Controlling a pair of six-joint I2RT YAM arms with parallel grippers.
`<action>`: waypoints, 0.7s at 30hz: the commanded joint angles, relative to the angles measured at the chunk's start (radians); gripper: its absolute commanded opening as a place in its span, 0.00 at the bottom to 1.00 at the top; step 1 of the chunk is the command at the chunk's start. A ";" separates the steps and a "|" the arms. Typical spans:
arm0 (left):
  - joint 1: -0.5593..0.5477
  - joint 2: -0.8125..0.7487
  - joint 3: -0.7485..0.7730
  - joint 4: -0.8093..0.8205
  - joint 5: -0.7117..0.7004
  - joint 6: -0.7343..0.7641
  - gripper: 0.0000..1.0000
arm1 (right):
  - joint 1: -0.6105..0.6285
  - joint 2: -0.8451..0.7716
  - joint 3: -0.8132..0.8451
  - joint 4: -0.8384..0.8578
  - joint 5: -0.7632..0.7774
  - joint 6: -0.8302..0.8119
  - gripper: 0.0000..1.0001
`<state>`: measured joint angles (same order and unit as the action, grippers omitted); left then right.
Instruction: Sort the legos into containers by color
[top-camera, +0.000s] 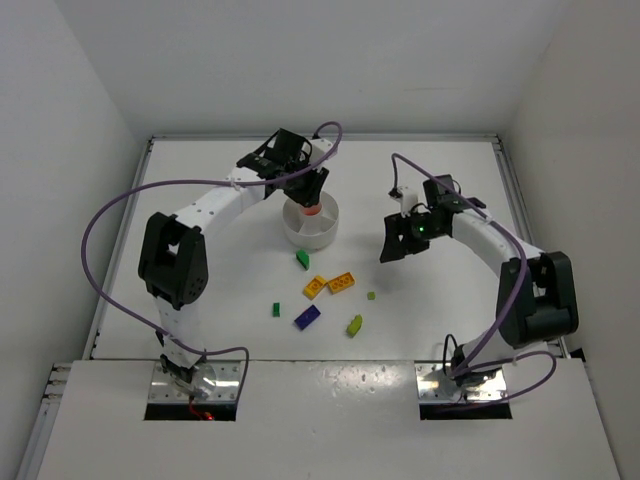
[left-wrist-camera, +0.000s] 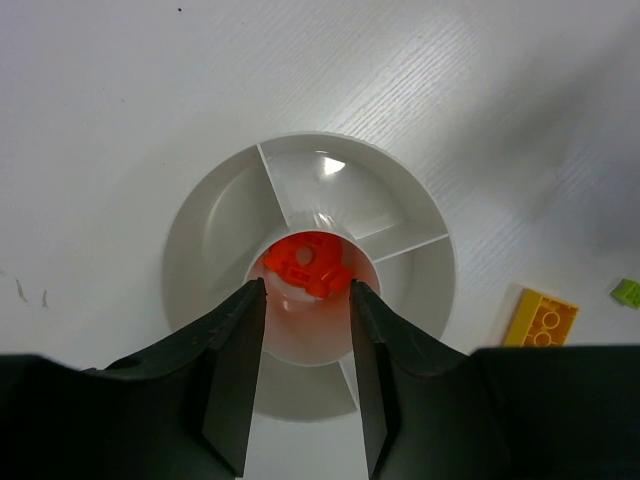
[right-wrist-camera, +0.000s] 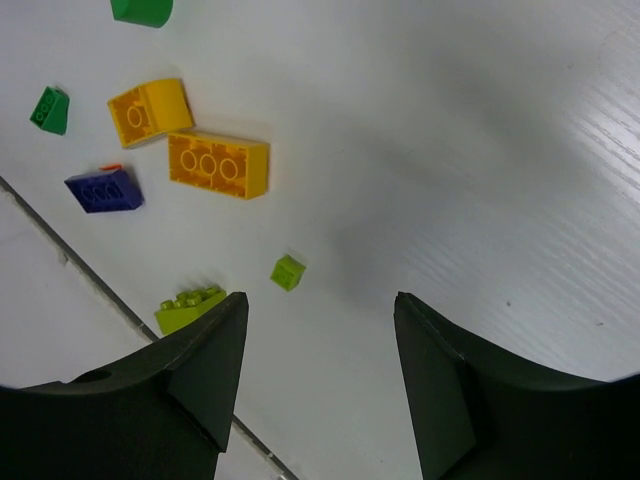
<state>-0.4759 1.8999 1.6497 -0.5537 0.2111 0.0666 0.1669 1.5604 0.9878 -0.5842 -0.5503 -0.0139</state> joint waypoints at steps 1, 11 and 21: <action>0.022 -0.056 -0.004 0.018 -0.022 -0.014 0.45 | 0.023 -0.046 -0.014 0.018 -0.028 -0.038 0.61; 0.244 -0.237 -0.048 0.049 0.109 -0.143 0.58 | 0.276 -0.053 0.046 0.031 -0.046 -0.173 0.61; 0.471 -0.340 -0.152 -0.015 0.316 -0.152 0.65 | 0.574 0.085 0.221 -0.062 -0.022 -0.529 0.62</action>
<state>-0.0410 1.6035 1.5372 -0.5426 0.4194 -0.0673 0.6994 1.6192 1.1507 -0.6163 -0.5499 -0.3717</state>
